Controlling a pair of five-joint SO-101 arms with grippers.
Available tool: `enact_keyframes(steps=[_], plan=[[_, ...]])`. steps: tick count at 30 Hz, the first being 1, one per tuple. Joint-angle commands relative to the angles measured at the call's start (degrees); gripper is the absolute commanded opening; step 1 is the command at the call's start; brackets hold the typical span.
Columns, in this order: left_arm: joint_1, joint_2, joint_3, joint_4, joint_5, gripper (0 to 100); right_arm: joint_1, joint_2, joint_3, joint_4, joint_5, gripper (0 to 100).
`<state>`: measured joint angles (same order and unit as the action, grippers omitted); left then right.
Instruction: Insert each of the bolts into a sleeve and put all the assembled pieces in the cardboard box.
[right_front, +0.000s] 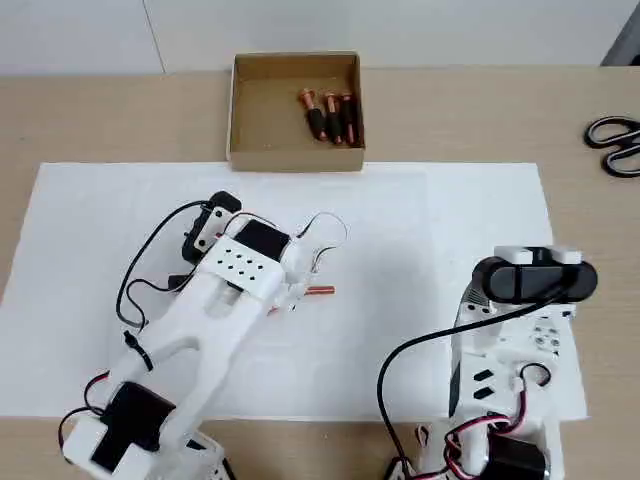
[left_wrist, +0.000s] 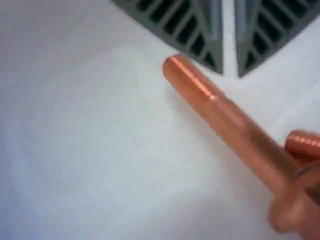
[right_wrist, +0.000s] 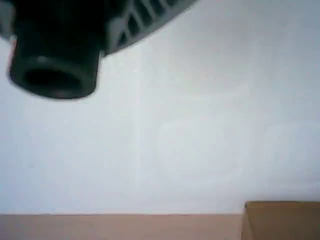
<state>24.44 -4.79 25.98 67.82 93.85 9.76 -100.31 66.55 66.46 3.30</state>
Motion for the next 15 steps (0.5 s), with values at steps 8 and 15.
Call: enact_keyframes(steps=[8,15], plan=[[-0.53,-0.26,0.84,-2.02,-7.12,1,0.4,0.31,-0.26,0.48,0.53,0.3],[0.09,-0.26,-0.04,-2.37,-5.45,14,0.4,0.31,-0.26,0.48,0.53,0.3]])
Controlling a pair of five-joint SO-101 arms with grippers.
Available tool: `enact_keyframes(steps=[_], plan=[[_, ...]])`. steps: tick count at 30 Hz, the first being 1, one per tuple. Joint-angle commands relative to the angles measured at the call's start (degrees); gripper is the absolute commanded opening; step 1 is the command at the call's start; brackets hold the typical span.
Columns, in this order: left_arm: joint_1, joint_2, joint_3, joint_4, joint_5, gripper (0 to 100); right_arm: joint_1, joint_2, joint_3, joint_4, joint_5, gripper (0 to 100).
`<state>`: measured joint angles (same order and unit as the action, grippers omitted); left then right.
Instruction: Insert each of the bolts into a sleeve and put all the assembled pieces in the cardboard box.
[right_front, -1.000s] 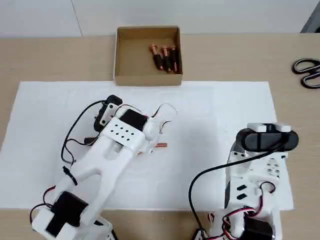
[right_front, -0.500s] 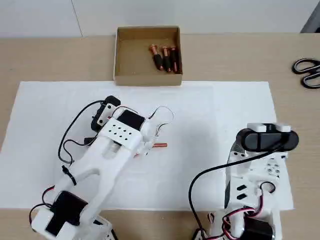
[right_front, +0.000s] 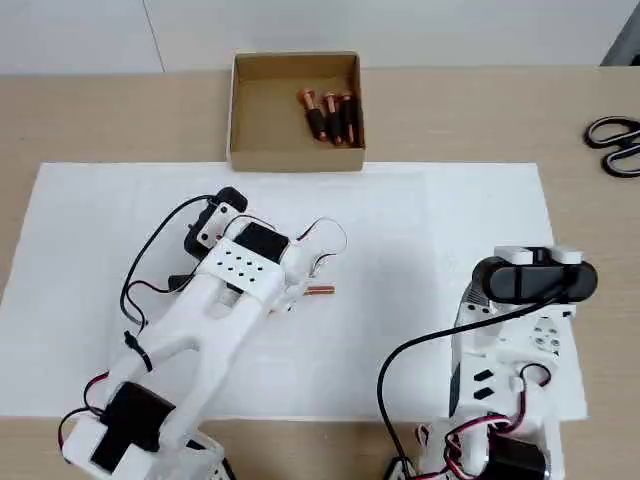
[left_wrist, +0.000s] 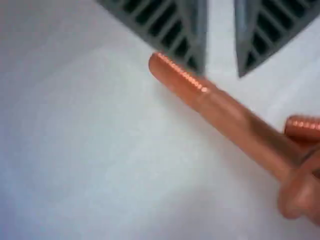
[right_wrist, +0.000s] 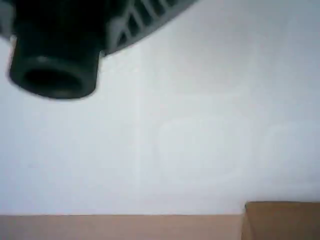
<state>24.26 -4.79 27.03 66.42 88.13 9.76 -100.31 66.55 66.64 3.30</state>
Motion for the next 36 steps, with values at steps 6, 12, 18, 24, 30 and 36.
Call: enact_keyframes(steps=[6,12,18,24,30,36], plan=[[0.26,-0.26,-1.19,-0.62,0.7,38,0.4,0.31,-0.35,0.31,0.53,0.3],[0.0,-0.26,0.57,-0.97,16.62,38,0.4,0.31,-0.35,0.31,0.53,0.3],[0.0,-0.26,0.66,-0.97,19.87,38,0.4,0.31,-0.35,0.31,0.53,0.3],[-0.18,-0.26,4.35,-5.45,20.04,38,0.4,0.31,-0.35,0.31,0.53,0.3],[-0.18,-0.26,9.1,-12.66,19.96,38,0.4,0.31,-0.35,0.31,0.53,0.3],[-0.18,-0.26,13.49,-19.52,19.96,38,0.4,0.31,-0.35,0.31,0.53,0.3]])
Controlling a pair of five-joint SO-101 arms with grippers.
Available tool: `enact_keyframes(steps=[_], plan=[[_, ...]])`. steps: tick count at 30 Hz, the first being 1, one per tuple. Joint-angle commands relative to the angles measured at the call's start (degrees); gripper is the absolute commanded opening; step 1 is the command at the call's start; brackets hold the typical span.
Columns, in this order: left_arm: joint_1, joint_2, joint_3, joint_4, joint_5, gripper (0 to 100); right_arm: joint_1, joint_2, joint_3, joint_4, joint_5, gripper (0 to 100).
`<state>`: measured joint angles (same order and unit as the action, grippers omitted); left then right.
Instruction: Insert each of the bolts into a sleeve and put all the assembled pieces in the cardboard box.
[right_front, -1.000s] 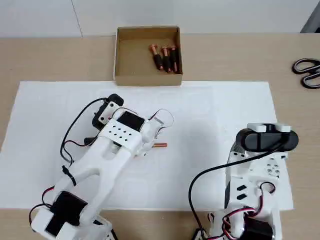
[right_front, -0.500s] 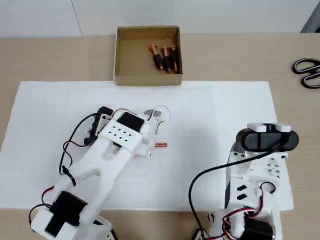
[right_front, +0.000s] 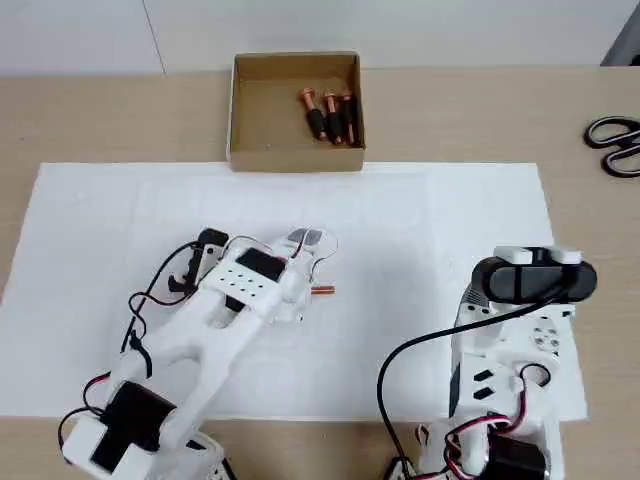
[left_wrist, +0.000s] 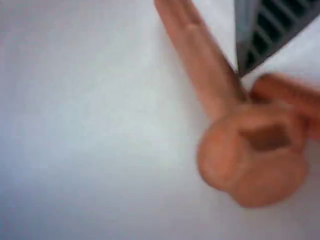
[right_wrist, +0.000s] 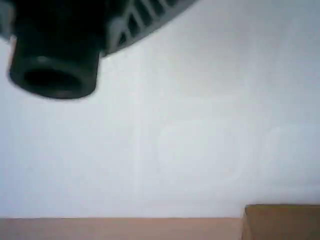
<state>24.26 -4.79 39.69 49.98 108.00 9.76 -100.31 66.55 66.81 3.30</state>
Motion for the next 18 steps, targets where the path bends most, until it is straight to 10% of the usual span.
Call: enact_keyframes(steps=[1,18], plan=[[-0.18,-0.26,1.27,-3.78,0.0,38,0.4,0.31,-0.35,0.13,0.53,0.3],[-0.09,-0.26,2.07,-4.66,-1.05,17,0.48,0.31,-0.7,0.04,0.53,0.3]])
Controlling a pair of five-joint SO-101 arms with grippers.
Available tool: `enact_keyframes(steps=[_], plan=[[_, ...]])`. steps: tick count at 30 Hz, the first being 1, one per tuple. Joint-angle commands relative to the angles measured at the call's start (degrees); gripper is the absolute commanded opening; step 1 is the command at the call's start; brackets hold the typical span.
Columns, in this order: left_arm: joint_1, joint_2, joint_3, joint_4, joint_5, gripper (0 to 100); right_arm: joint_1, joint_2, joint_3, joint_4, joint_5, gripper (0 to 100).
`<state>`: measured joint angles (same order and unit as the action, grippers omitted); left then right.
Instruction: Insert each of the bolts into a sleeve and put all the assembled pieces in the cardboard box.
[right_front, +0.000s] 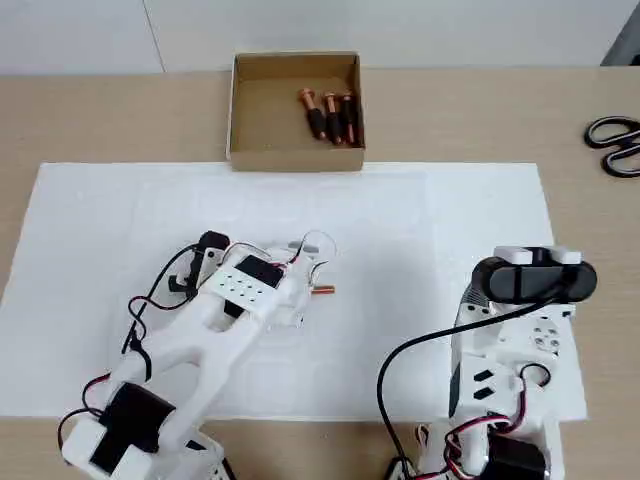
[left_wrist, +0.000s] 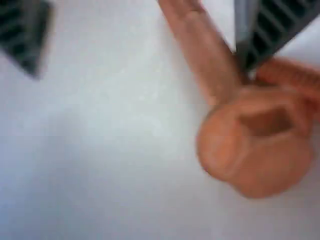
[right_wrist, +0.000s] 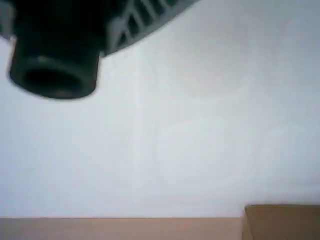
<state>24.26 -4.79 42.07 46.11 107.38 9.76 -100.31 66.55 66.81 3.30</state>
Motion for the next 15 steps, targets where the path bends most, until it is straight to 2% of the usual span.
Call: enact_keyframes(steps=[1,7,12,15], plan=[[-0.18,-0.26,-0.31,-0.88,-0.44,16,0.48,0.31,-0.7,-0.04,0.53,0.3],[-0.18,-0.26,-0.31,-0.88,-0.44,11,0.48,0.22,-0.7,-0.31,0.53,0.3],[-0.26,-0.26,-0.48,-0.88,-0.26,1,0.48,0.22,-0.79,-0.31,0.53,0.3],[-0.44,-0.26,-0.31,-2.29,-0.35,1,0.48,0.13,-0.79,-0.31,0.53,0.3]])
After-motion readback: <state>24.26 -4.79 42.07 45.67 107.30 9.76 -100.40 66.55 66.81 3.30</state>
